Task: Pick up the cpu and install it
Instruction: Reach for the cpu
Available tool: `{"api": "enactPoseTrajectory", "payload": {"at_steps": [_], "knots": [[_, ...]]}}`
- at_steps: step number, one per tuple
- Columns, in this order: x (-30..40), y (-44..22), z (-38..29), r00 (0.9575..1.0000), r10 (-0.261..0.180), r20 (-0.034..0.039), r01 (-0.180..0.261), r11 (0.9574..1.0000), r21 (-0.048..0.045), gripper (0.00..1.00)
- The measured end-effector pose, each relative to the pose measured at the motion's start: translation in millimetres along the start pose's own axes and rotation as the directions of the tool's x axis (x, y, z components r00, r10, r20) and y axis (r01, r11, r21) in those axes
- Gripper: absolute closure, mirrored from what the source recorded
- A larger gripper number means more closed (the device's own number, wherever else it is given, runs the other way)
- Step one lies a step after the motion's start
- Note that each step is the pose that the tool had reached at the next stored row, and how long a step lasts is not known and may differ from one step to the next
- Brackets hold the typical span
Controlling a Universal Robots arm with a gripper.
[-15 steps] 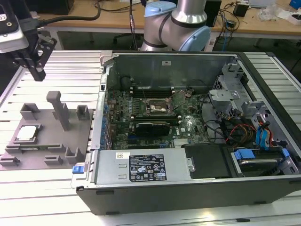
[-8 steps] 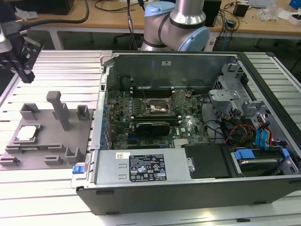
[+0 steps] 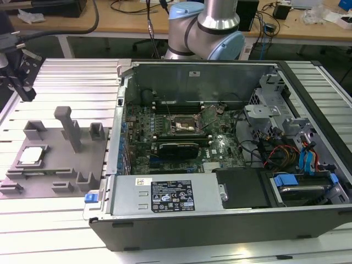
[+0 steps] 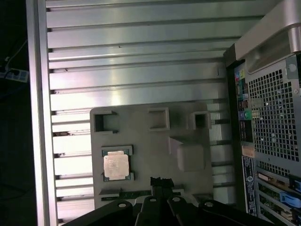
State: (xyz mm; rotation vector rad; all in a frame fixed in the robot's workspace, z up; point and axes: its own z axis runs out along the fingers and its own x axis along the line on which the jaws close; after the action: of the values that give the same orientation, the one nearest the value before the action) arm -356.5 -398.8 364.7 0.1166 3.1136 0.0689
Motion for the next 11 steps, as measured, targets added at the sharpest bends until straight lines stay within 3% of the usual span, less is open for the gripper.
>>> {"api": "enactPoseTrajectory", "payload": {"at_steps": [11], "knots": [[5.9,-0.9,10.5,1.0000,0.000,-0.0001,0.000,1.0000,0.0001,0.89]]}}
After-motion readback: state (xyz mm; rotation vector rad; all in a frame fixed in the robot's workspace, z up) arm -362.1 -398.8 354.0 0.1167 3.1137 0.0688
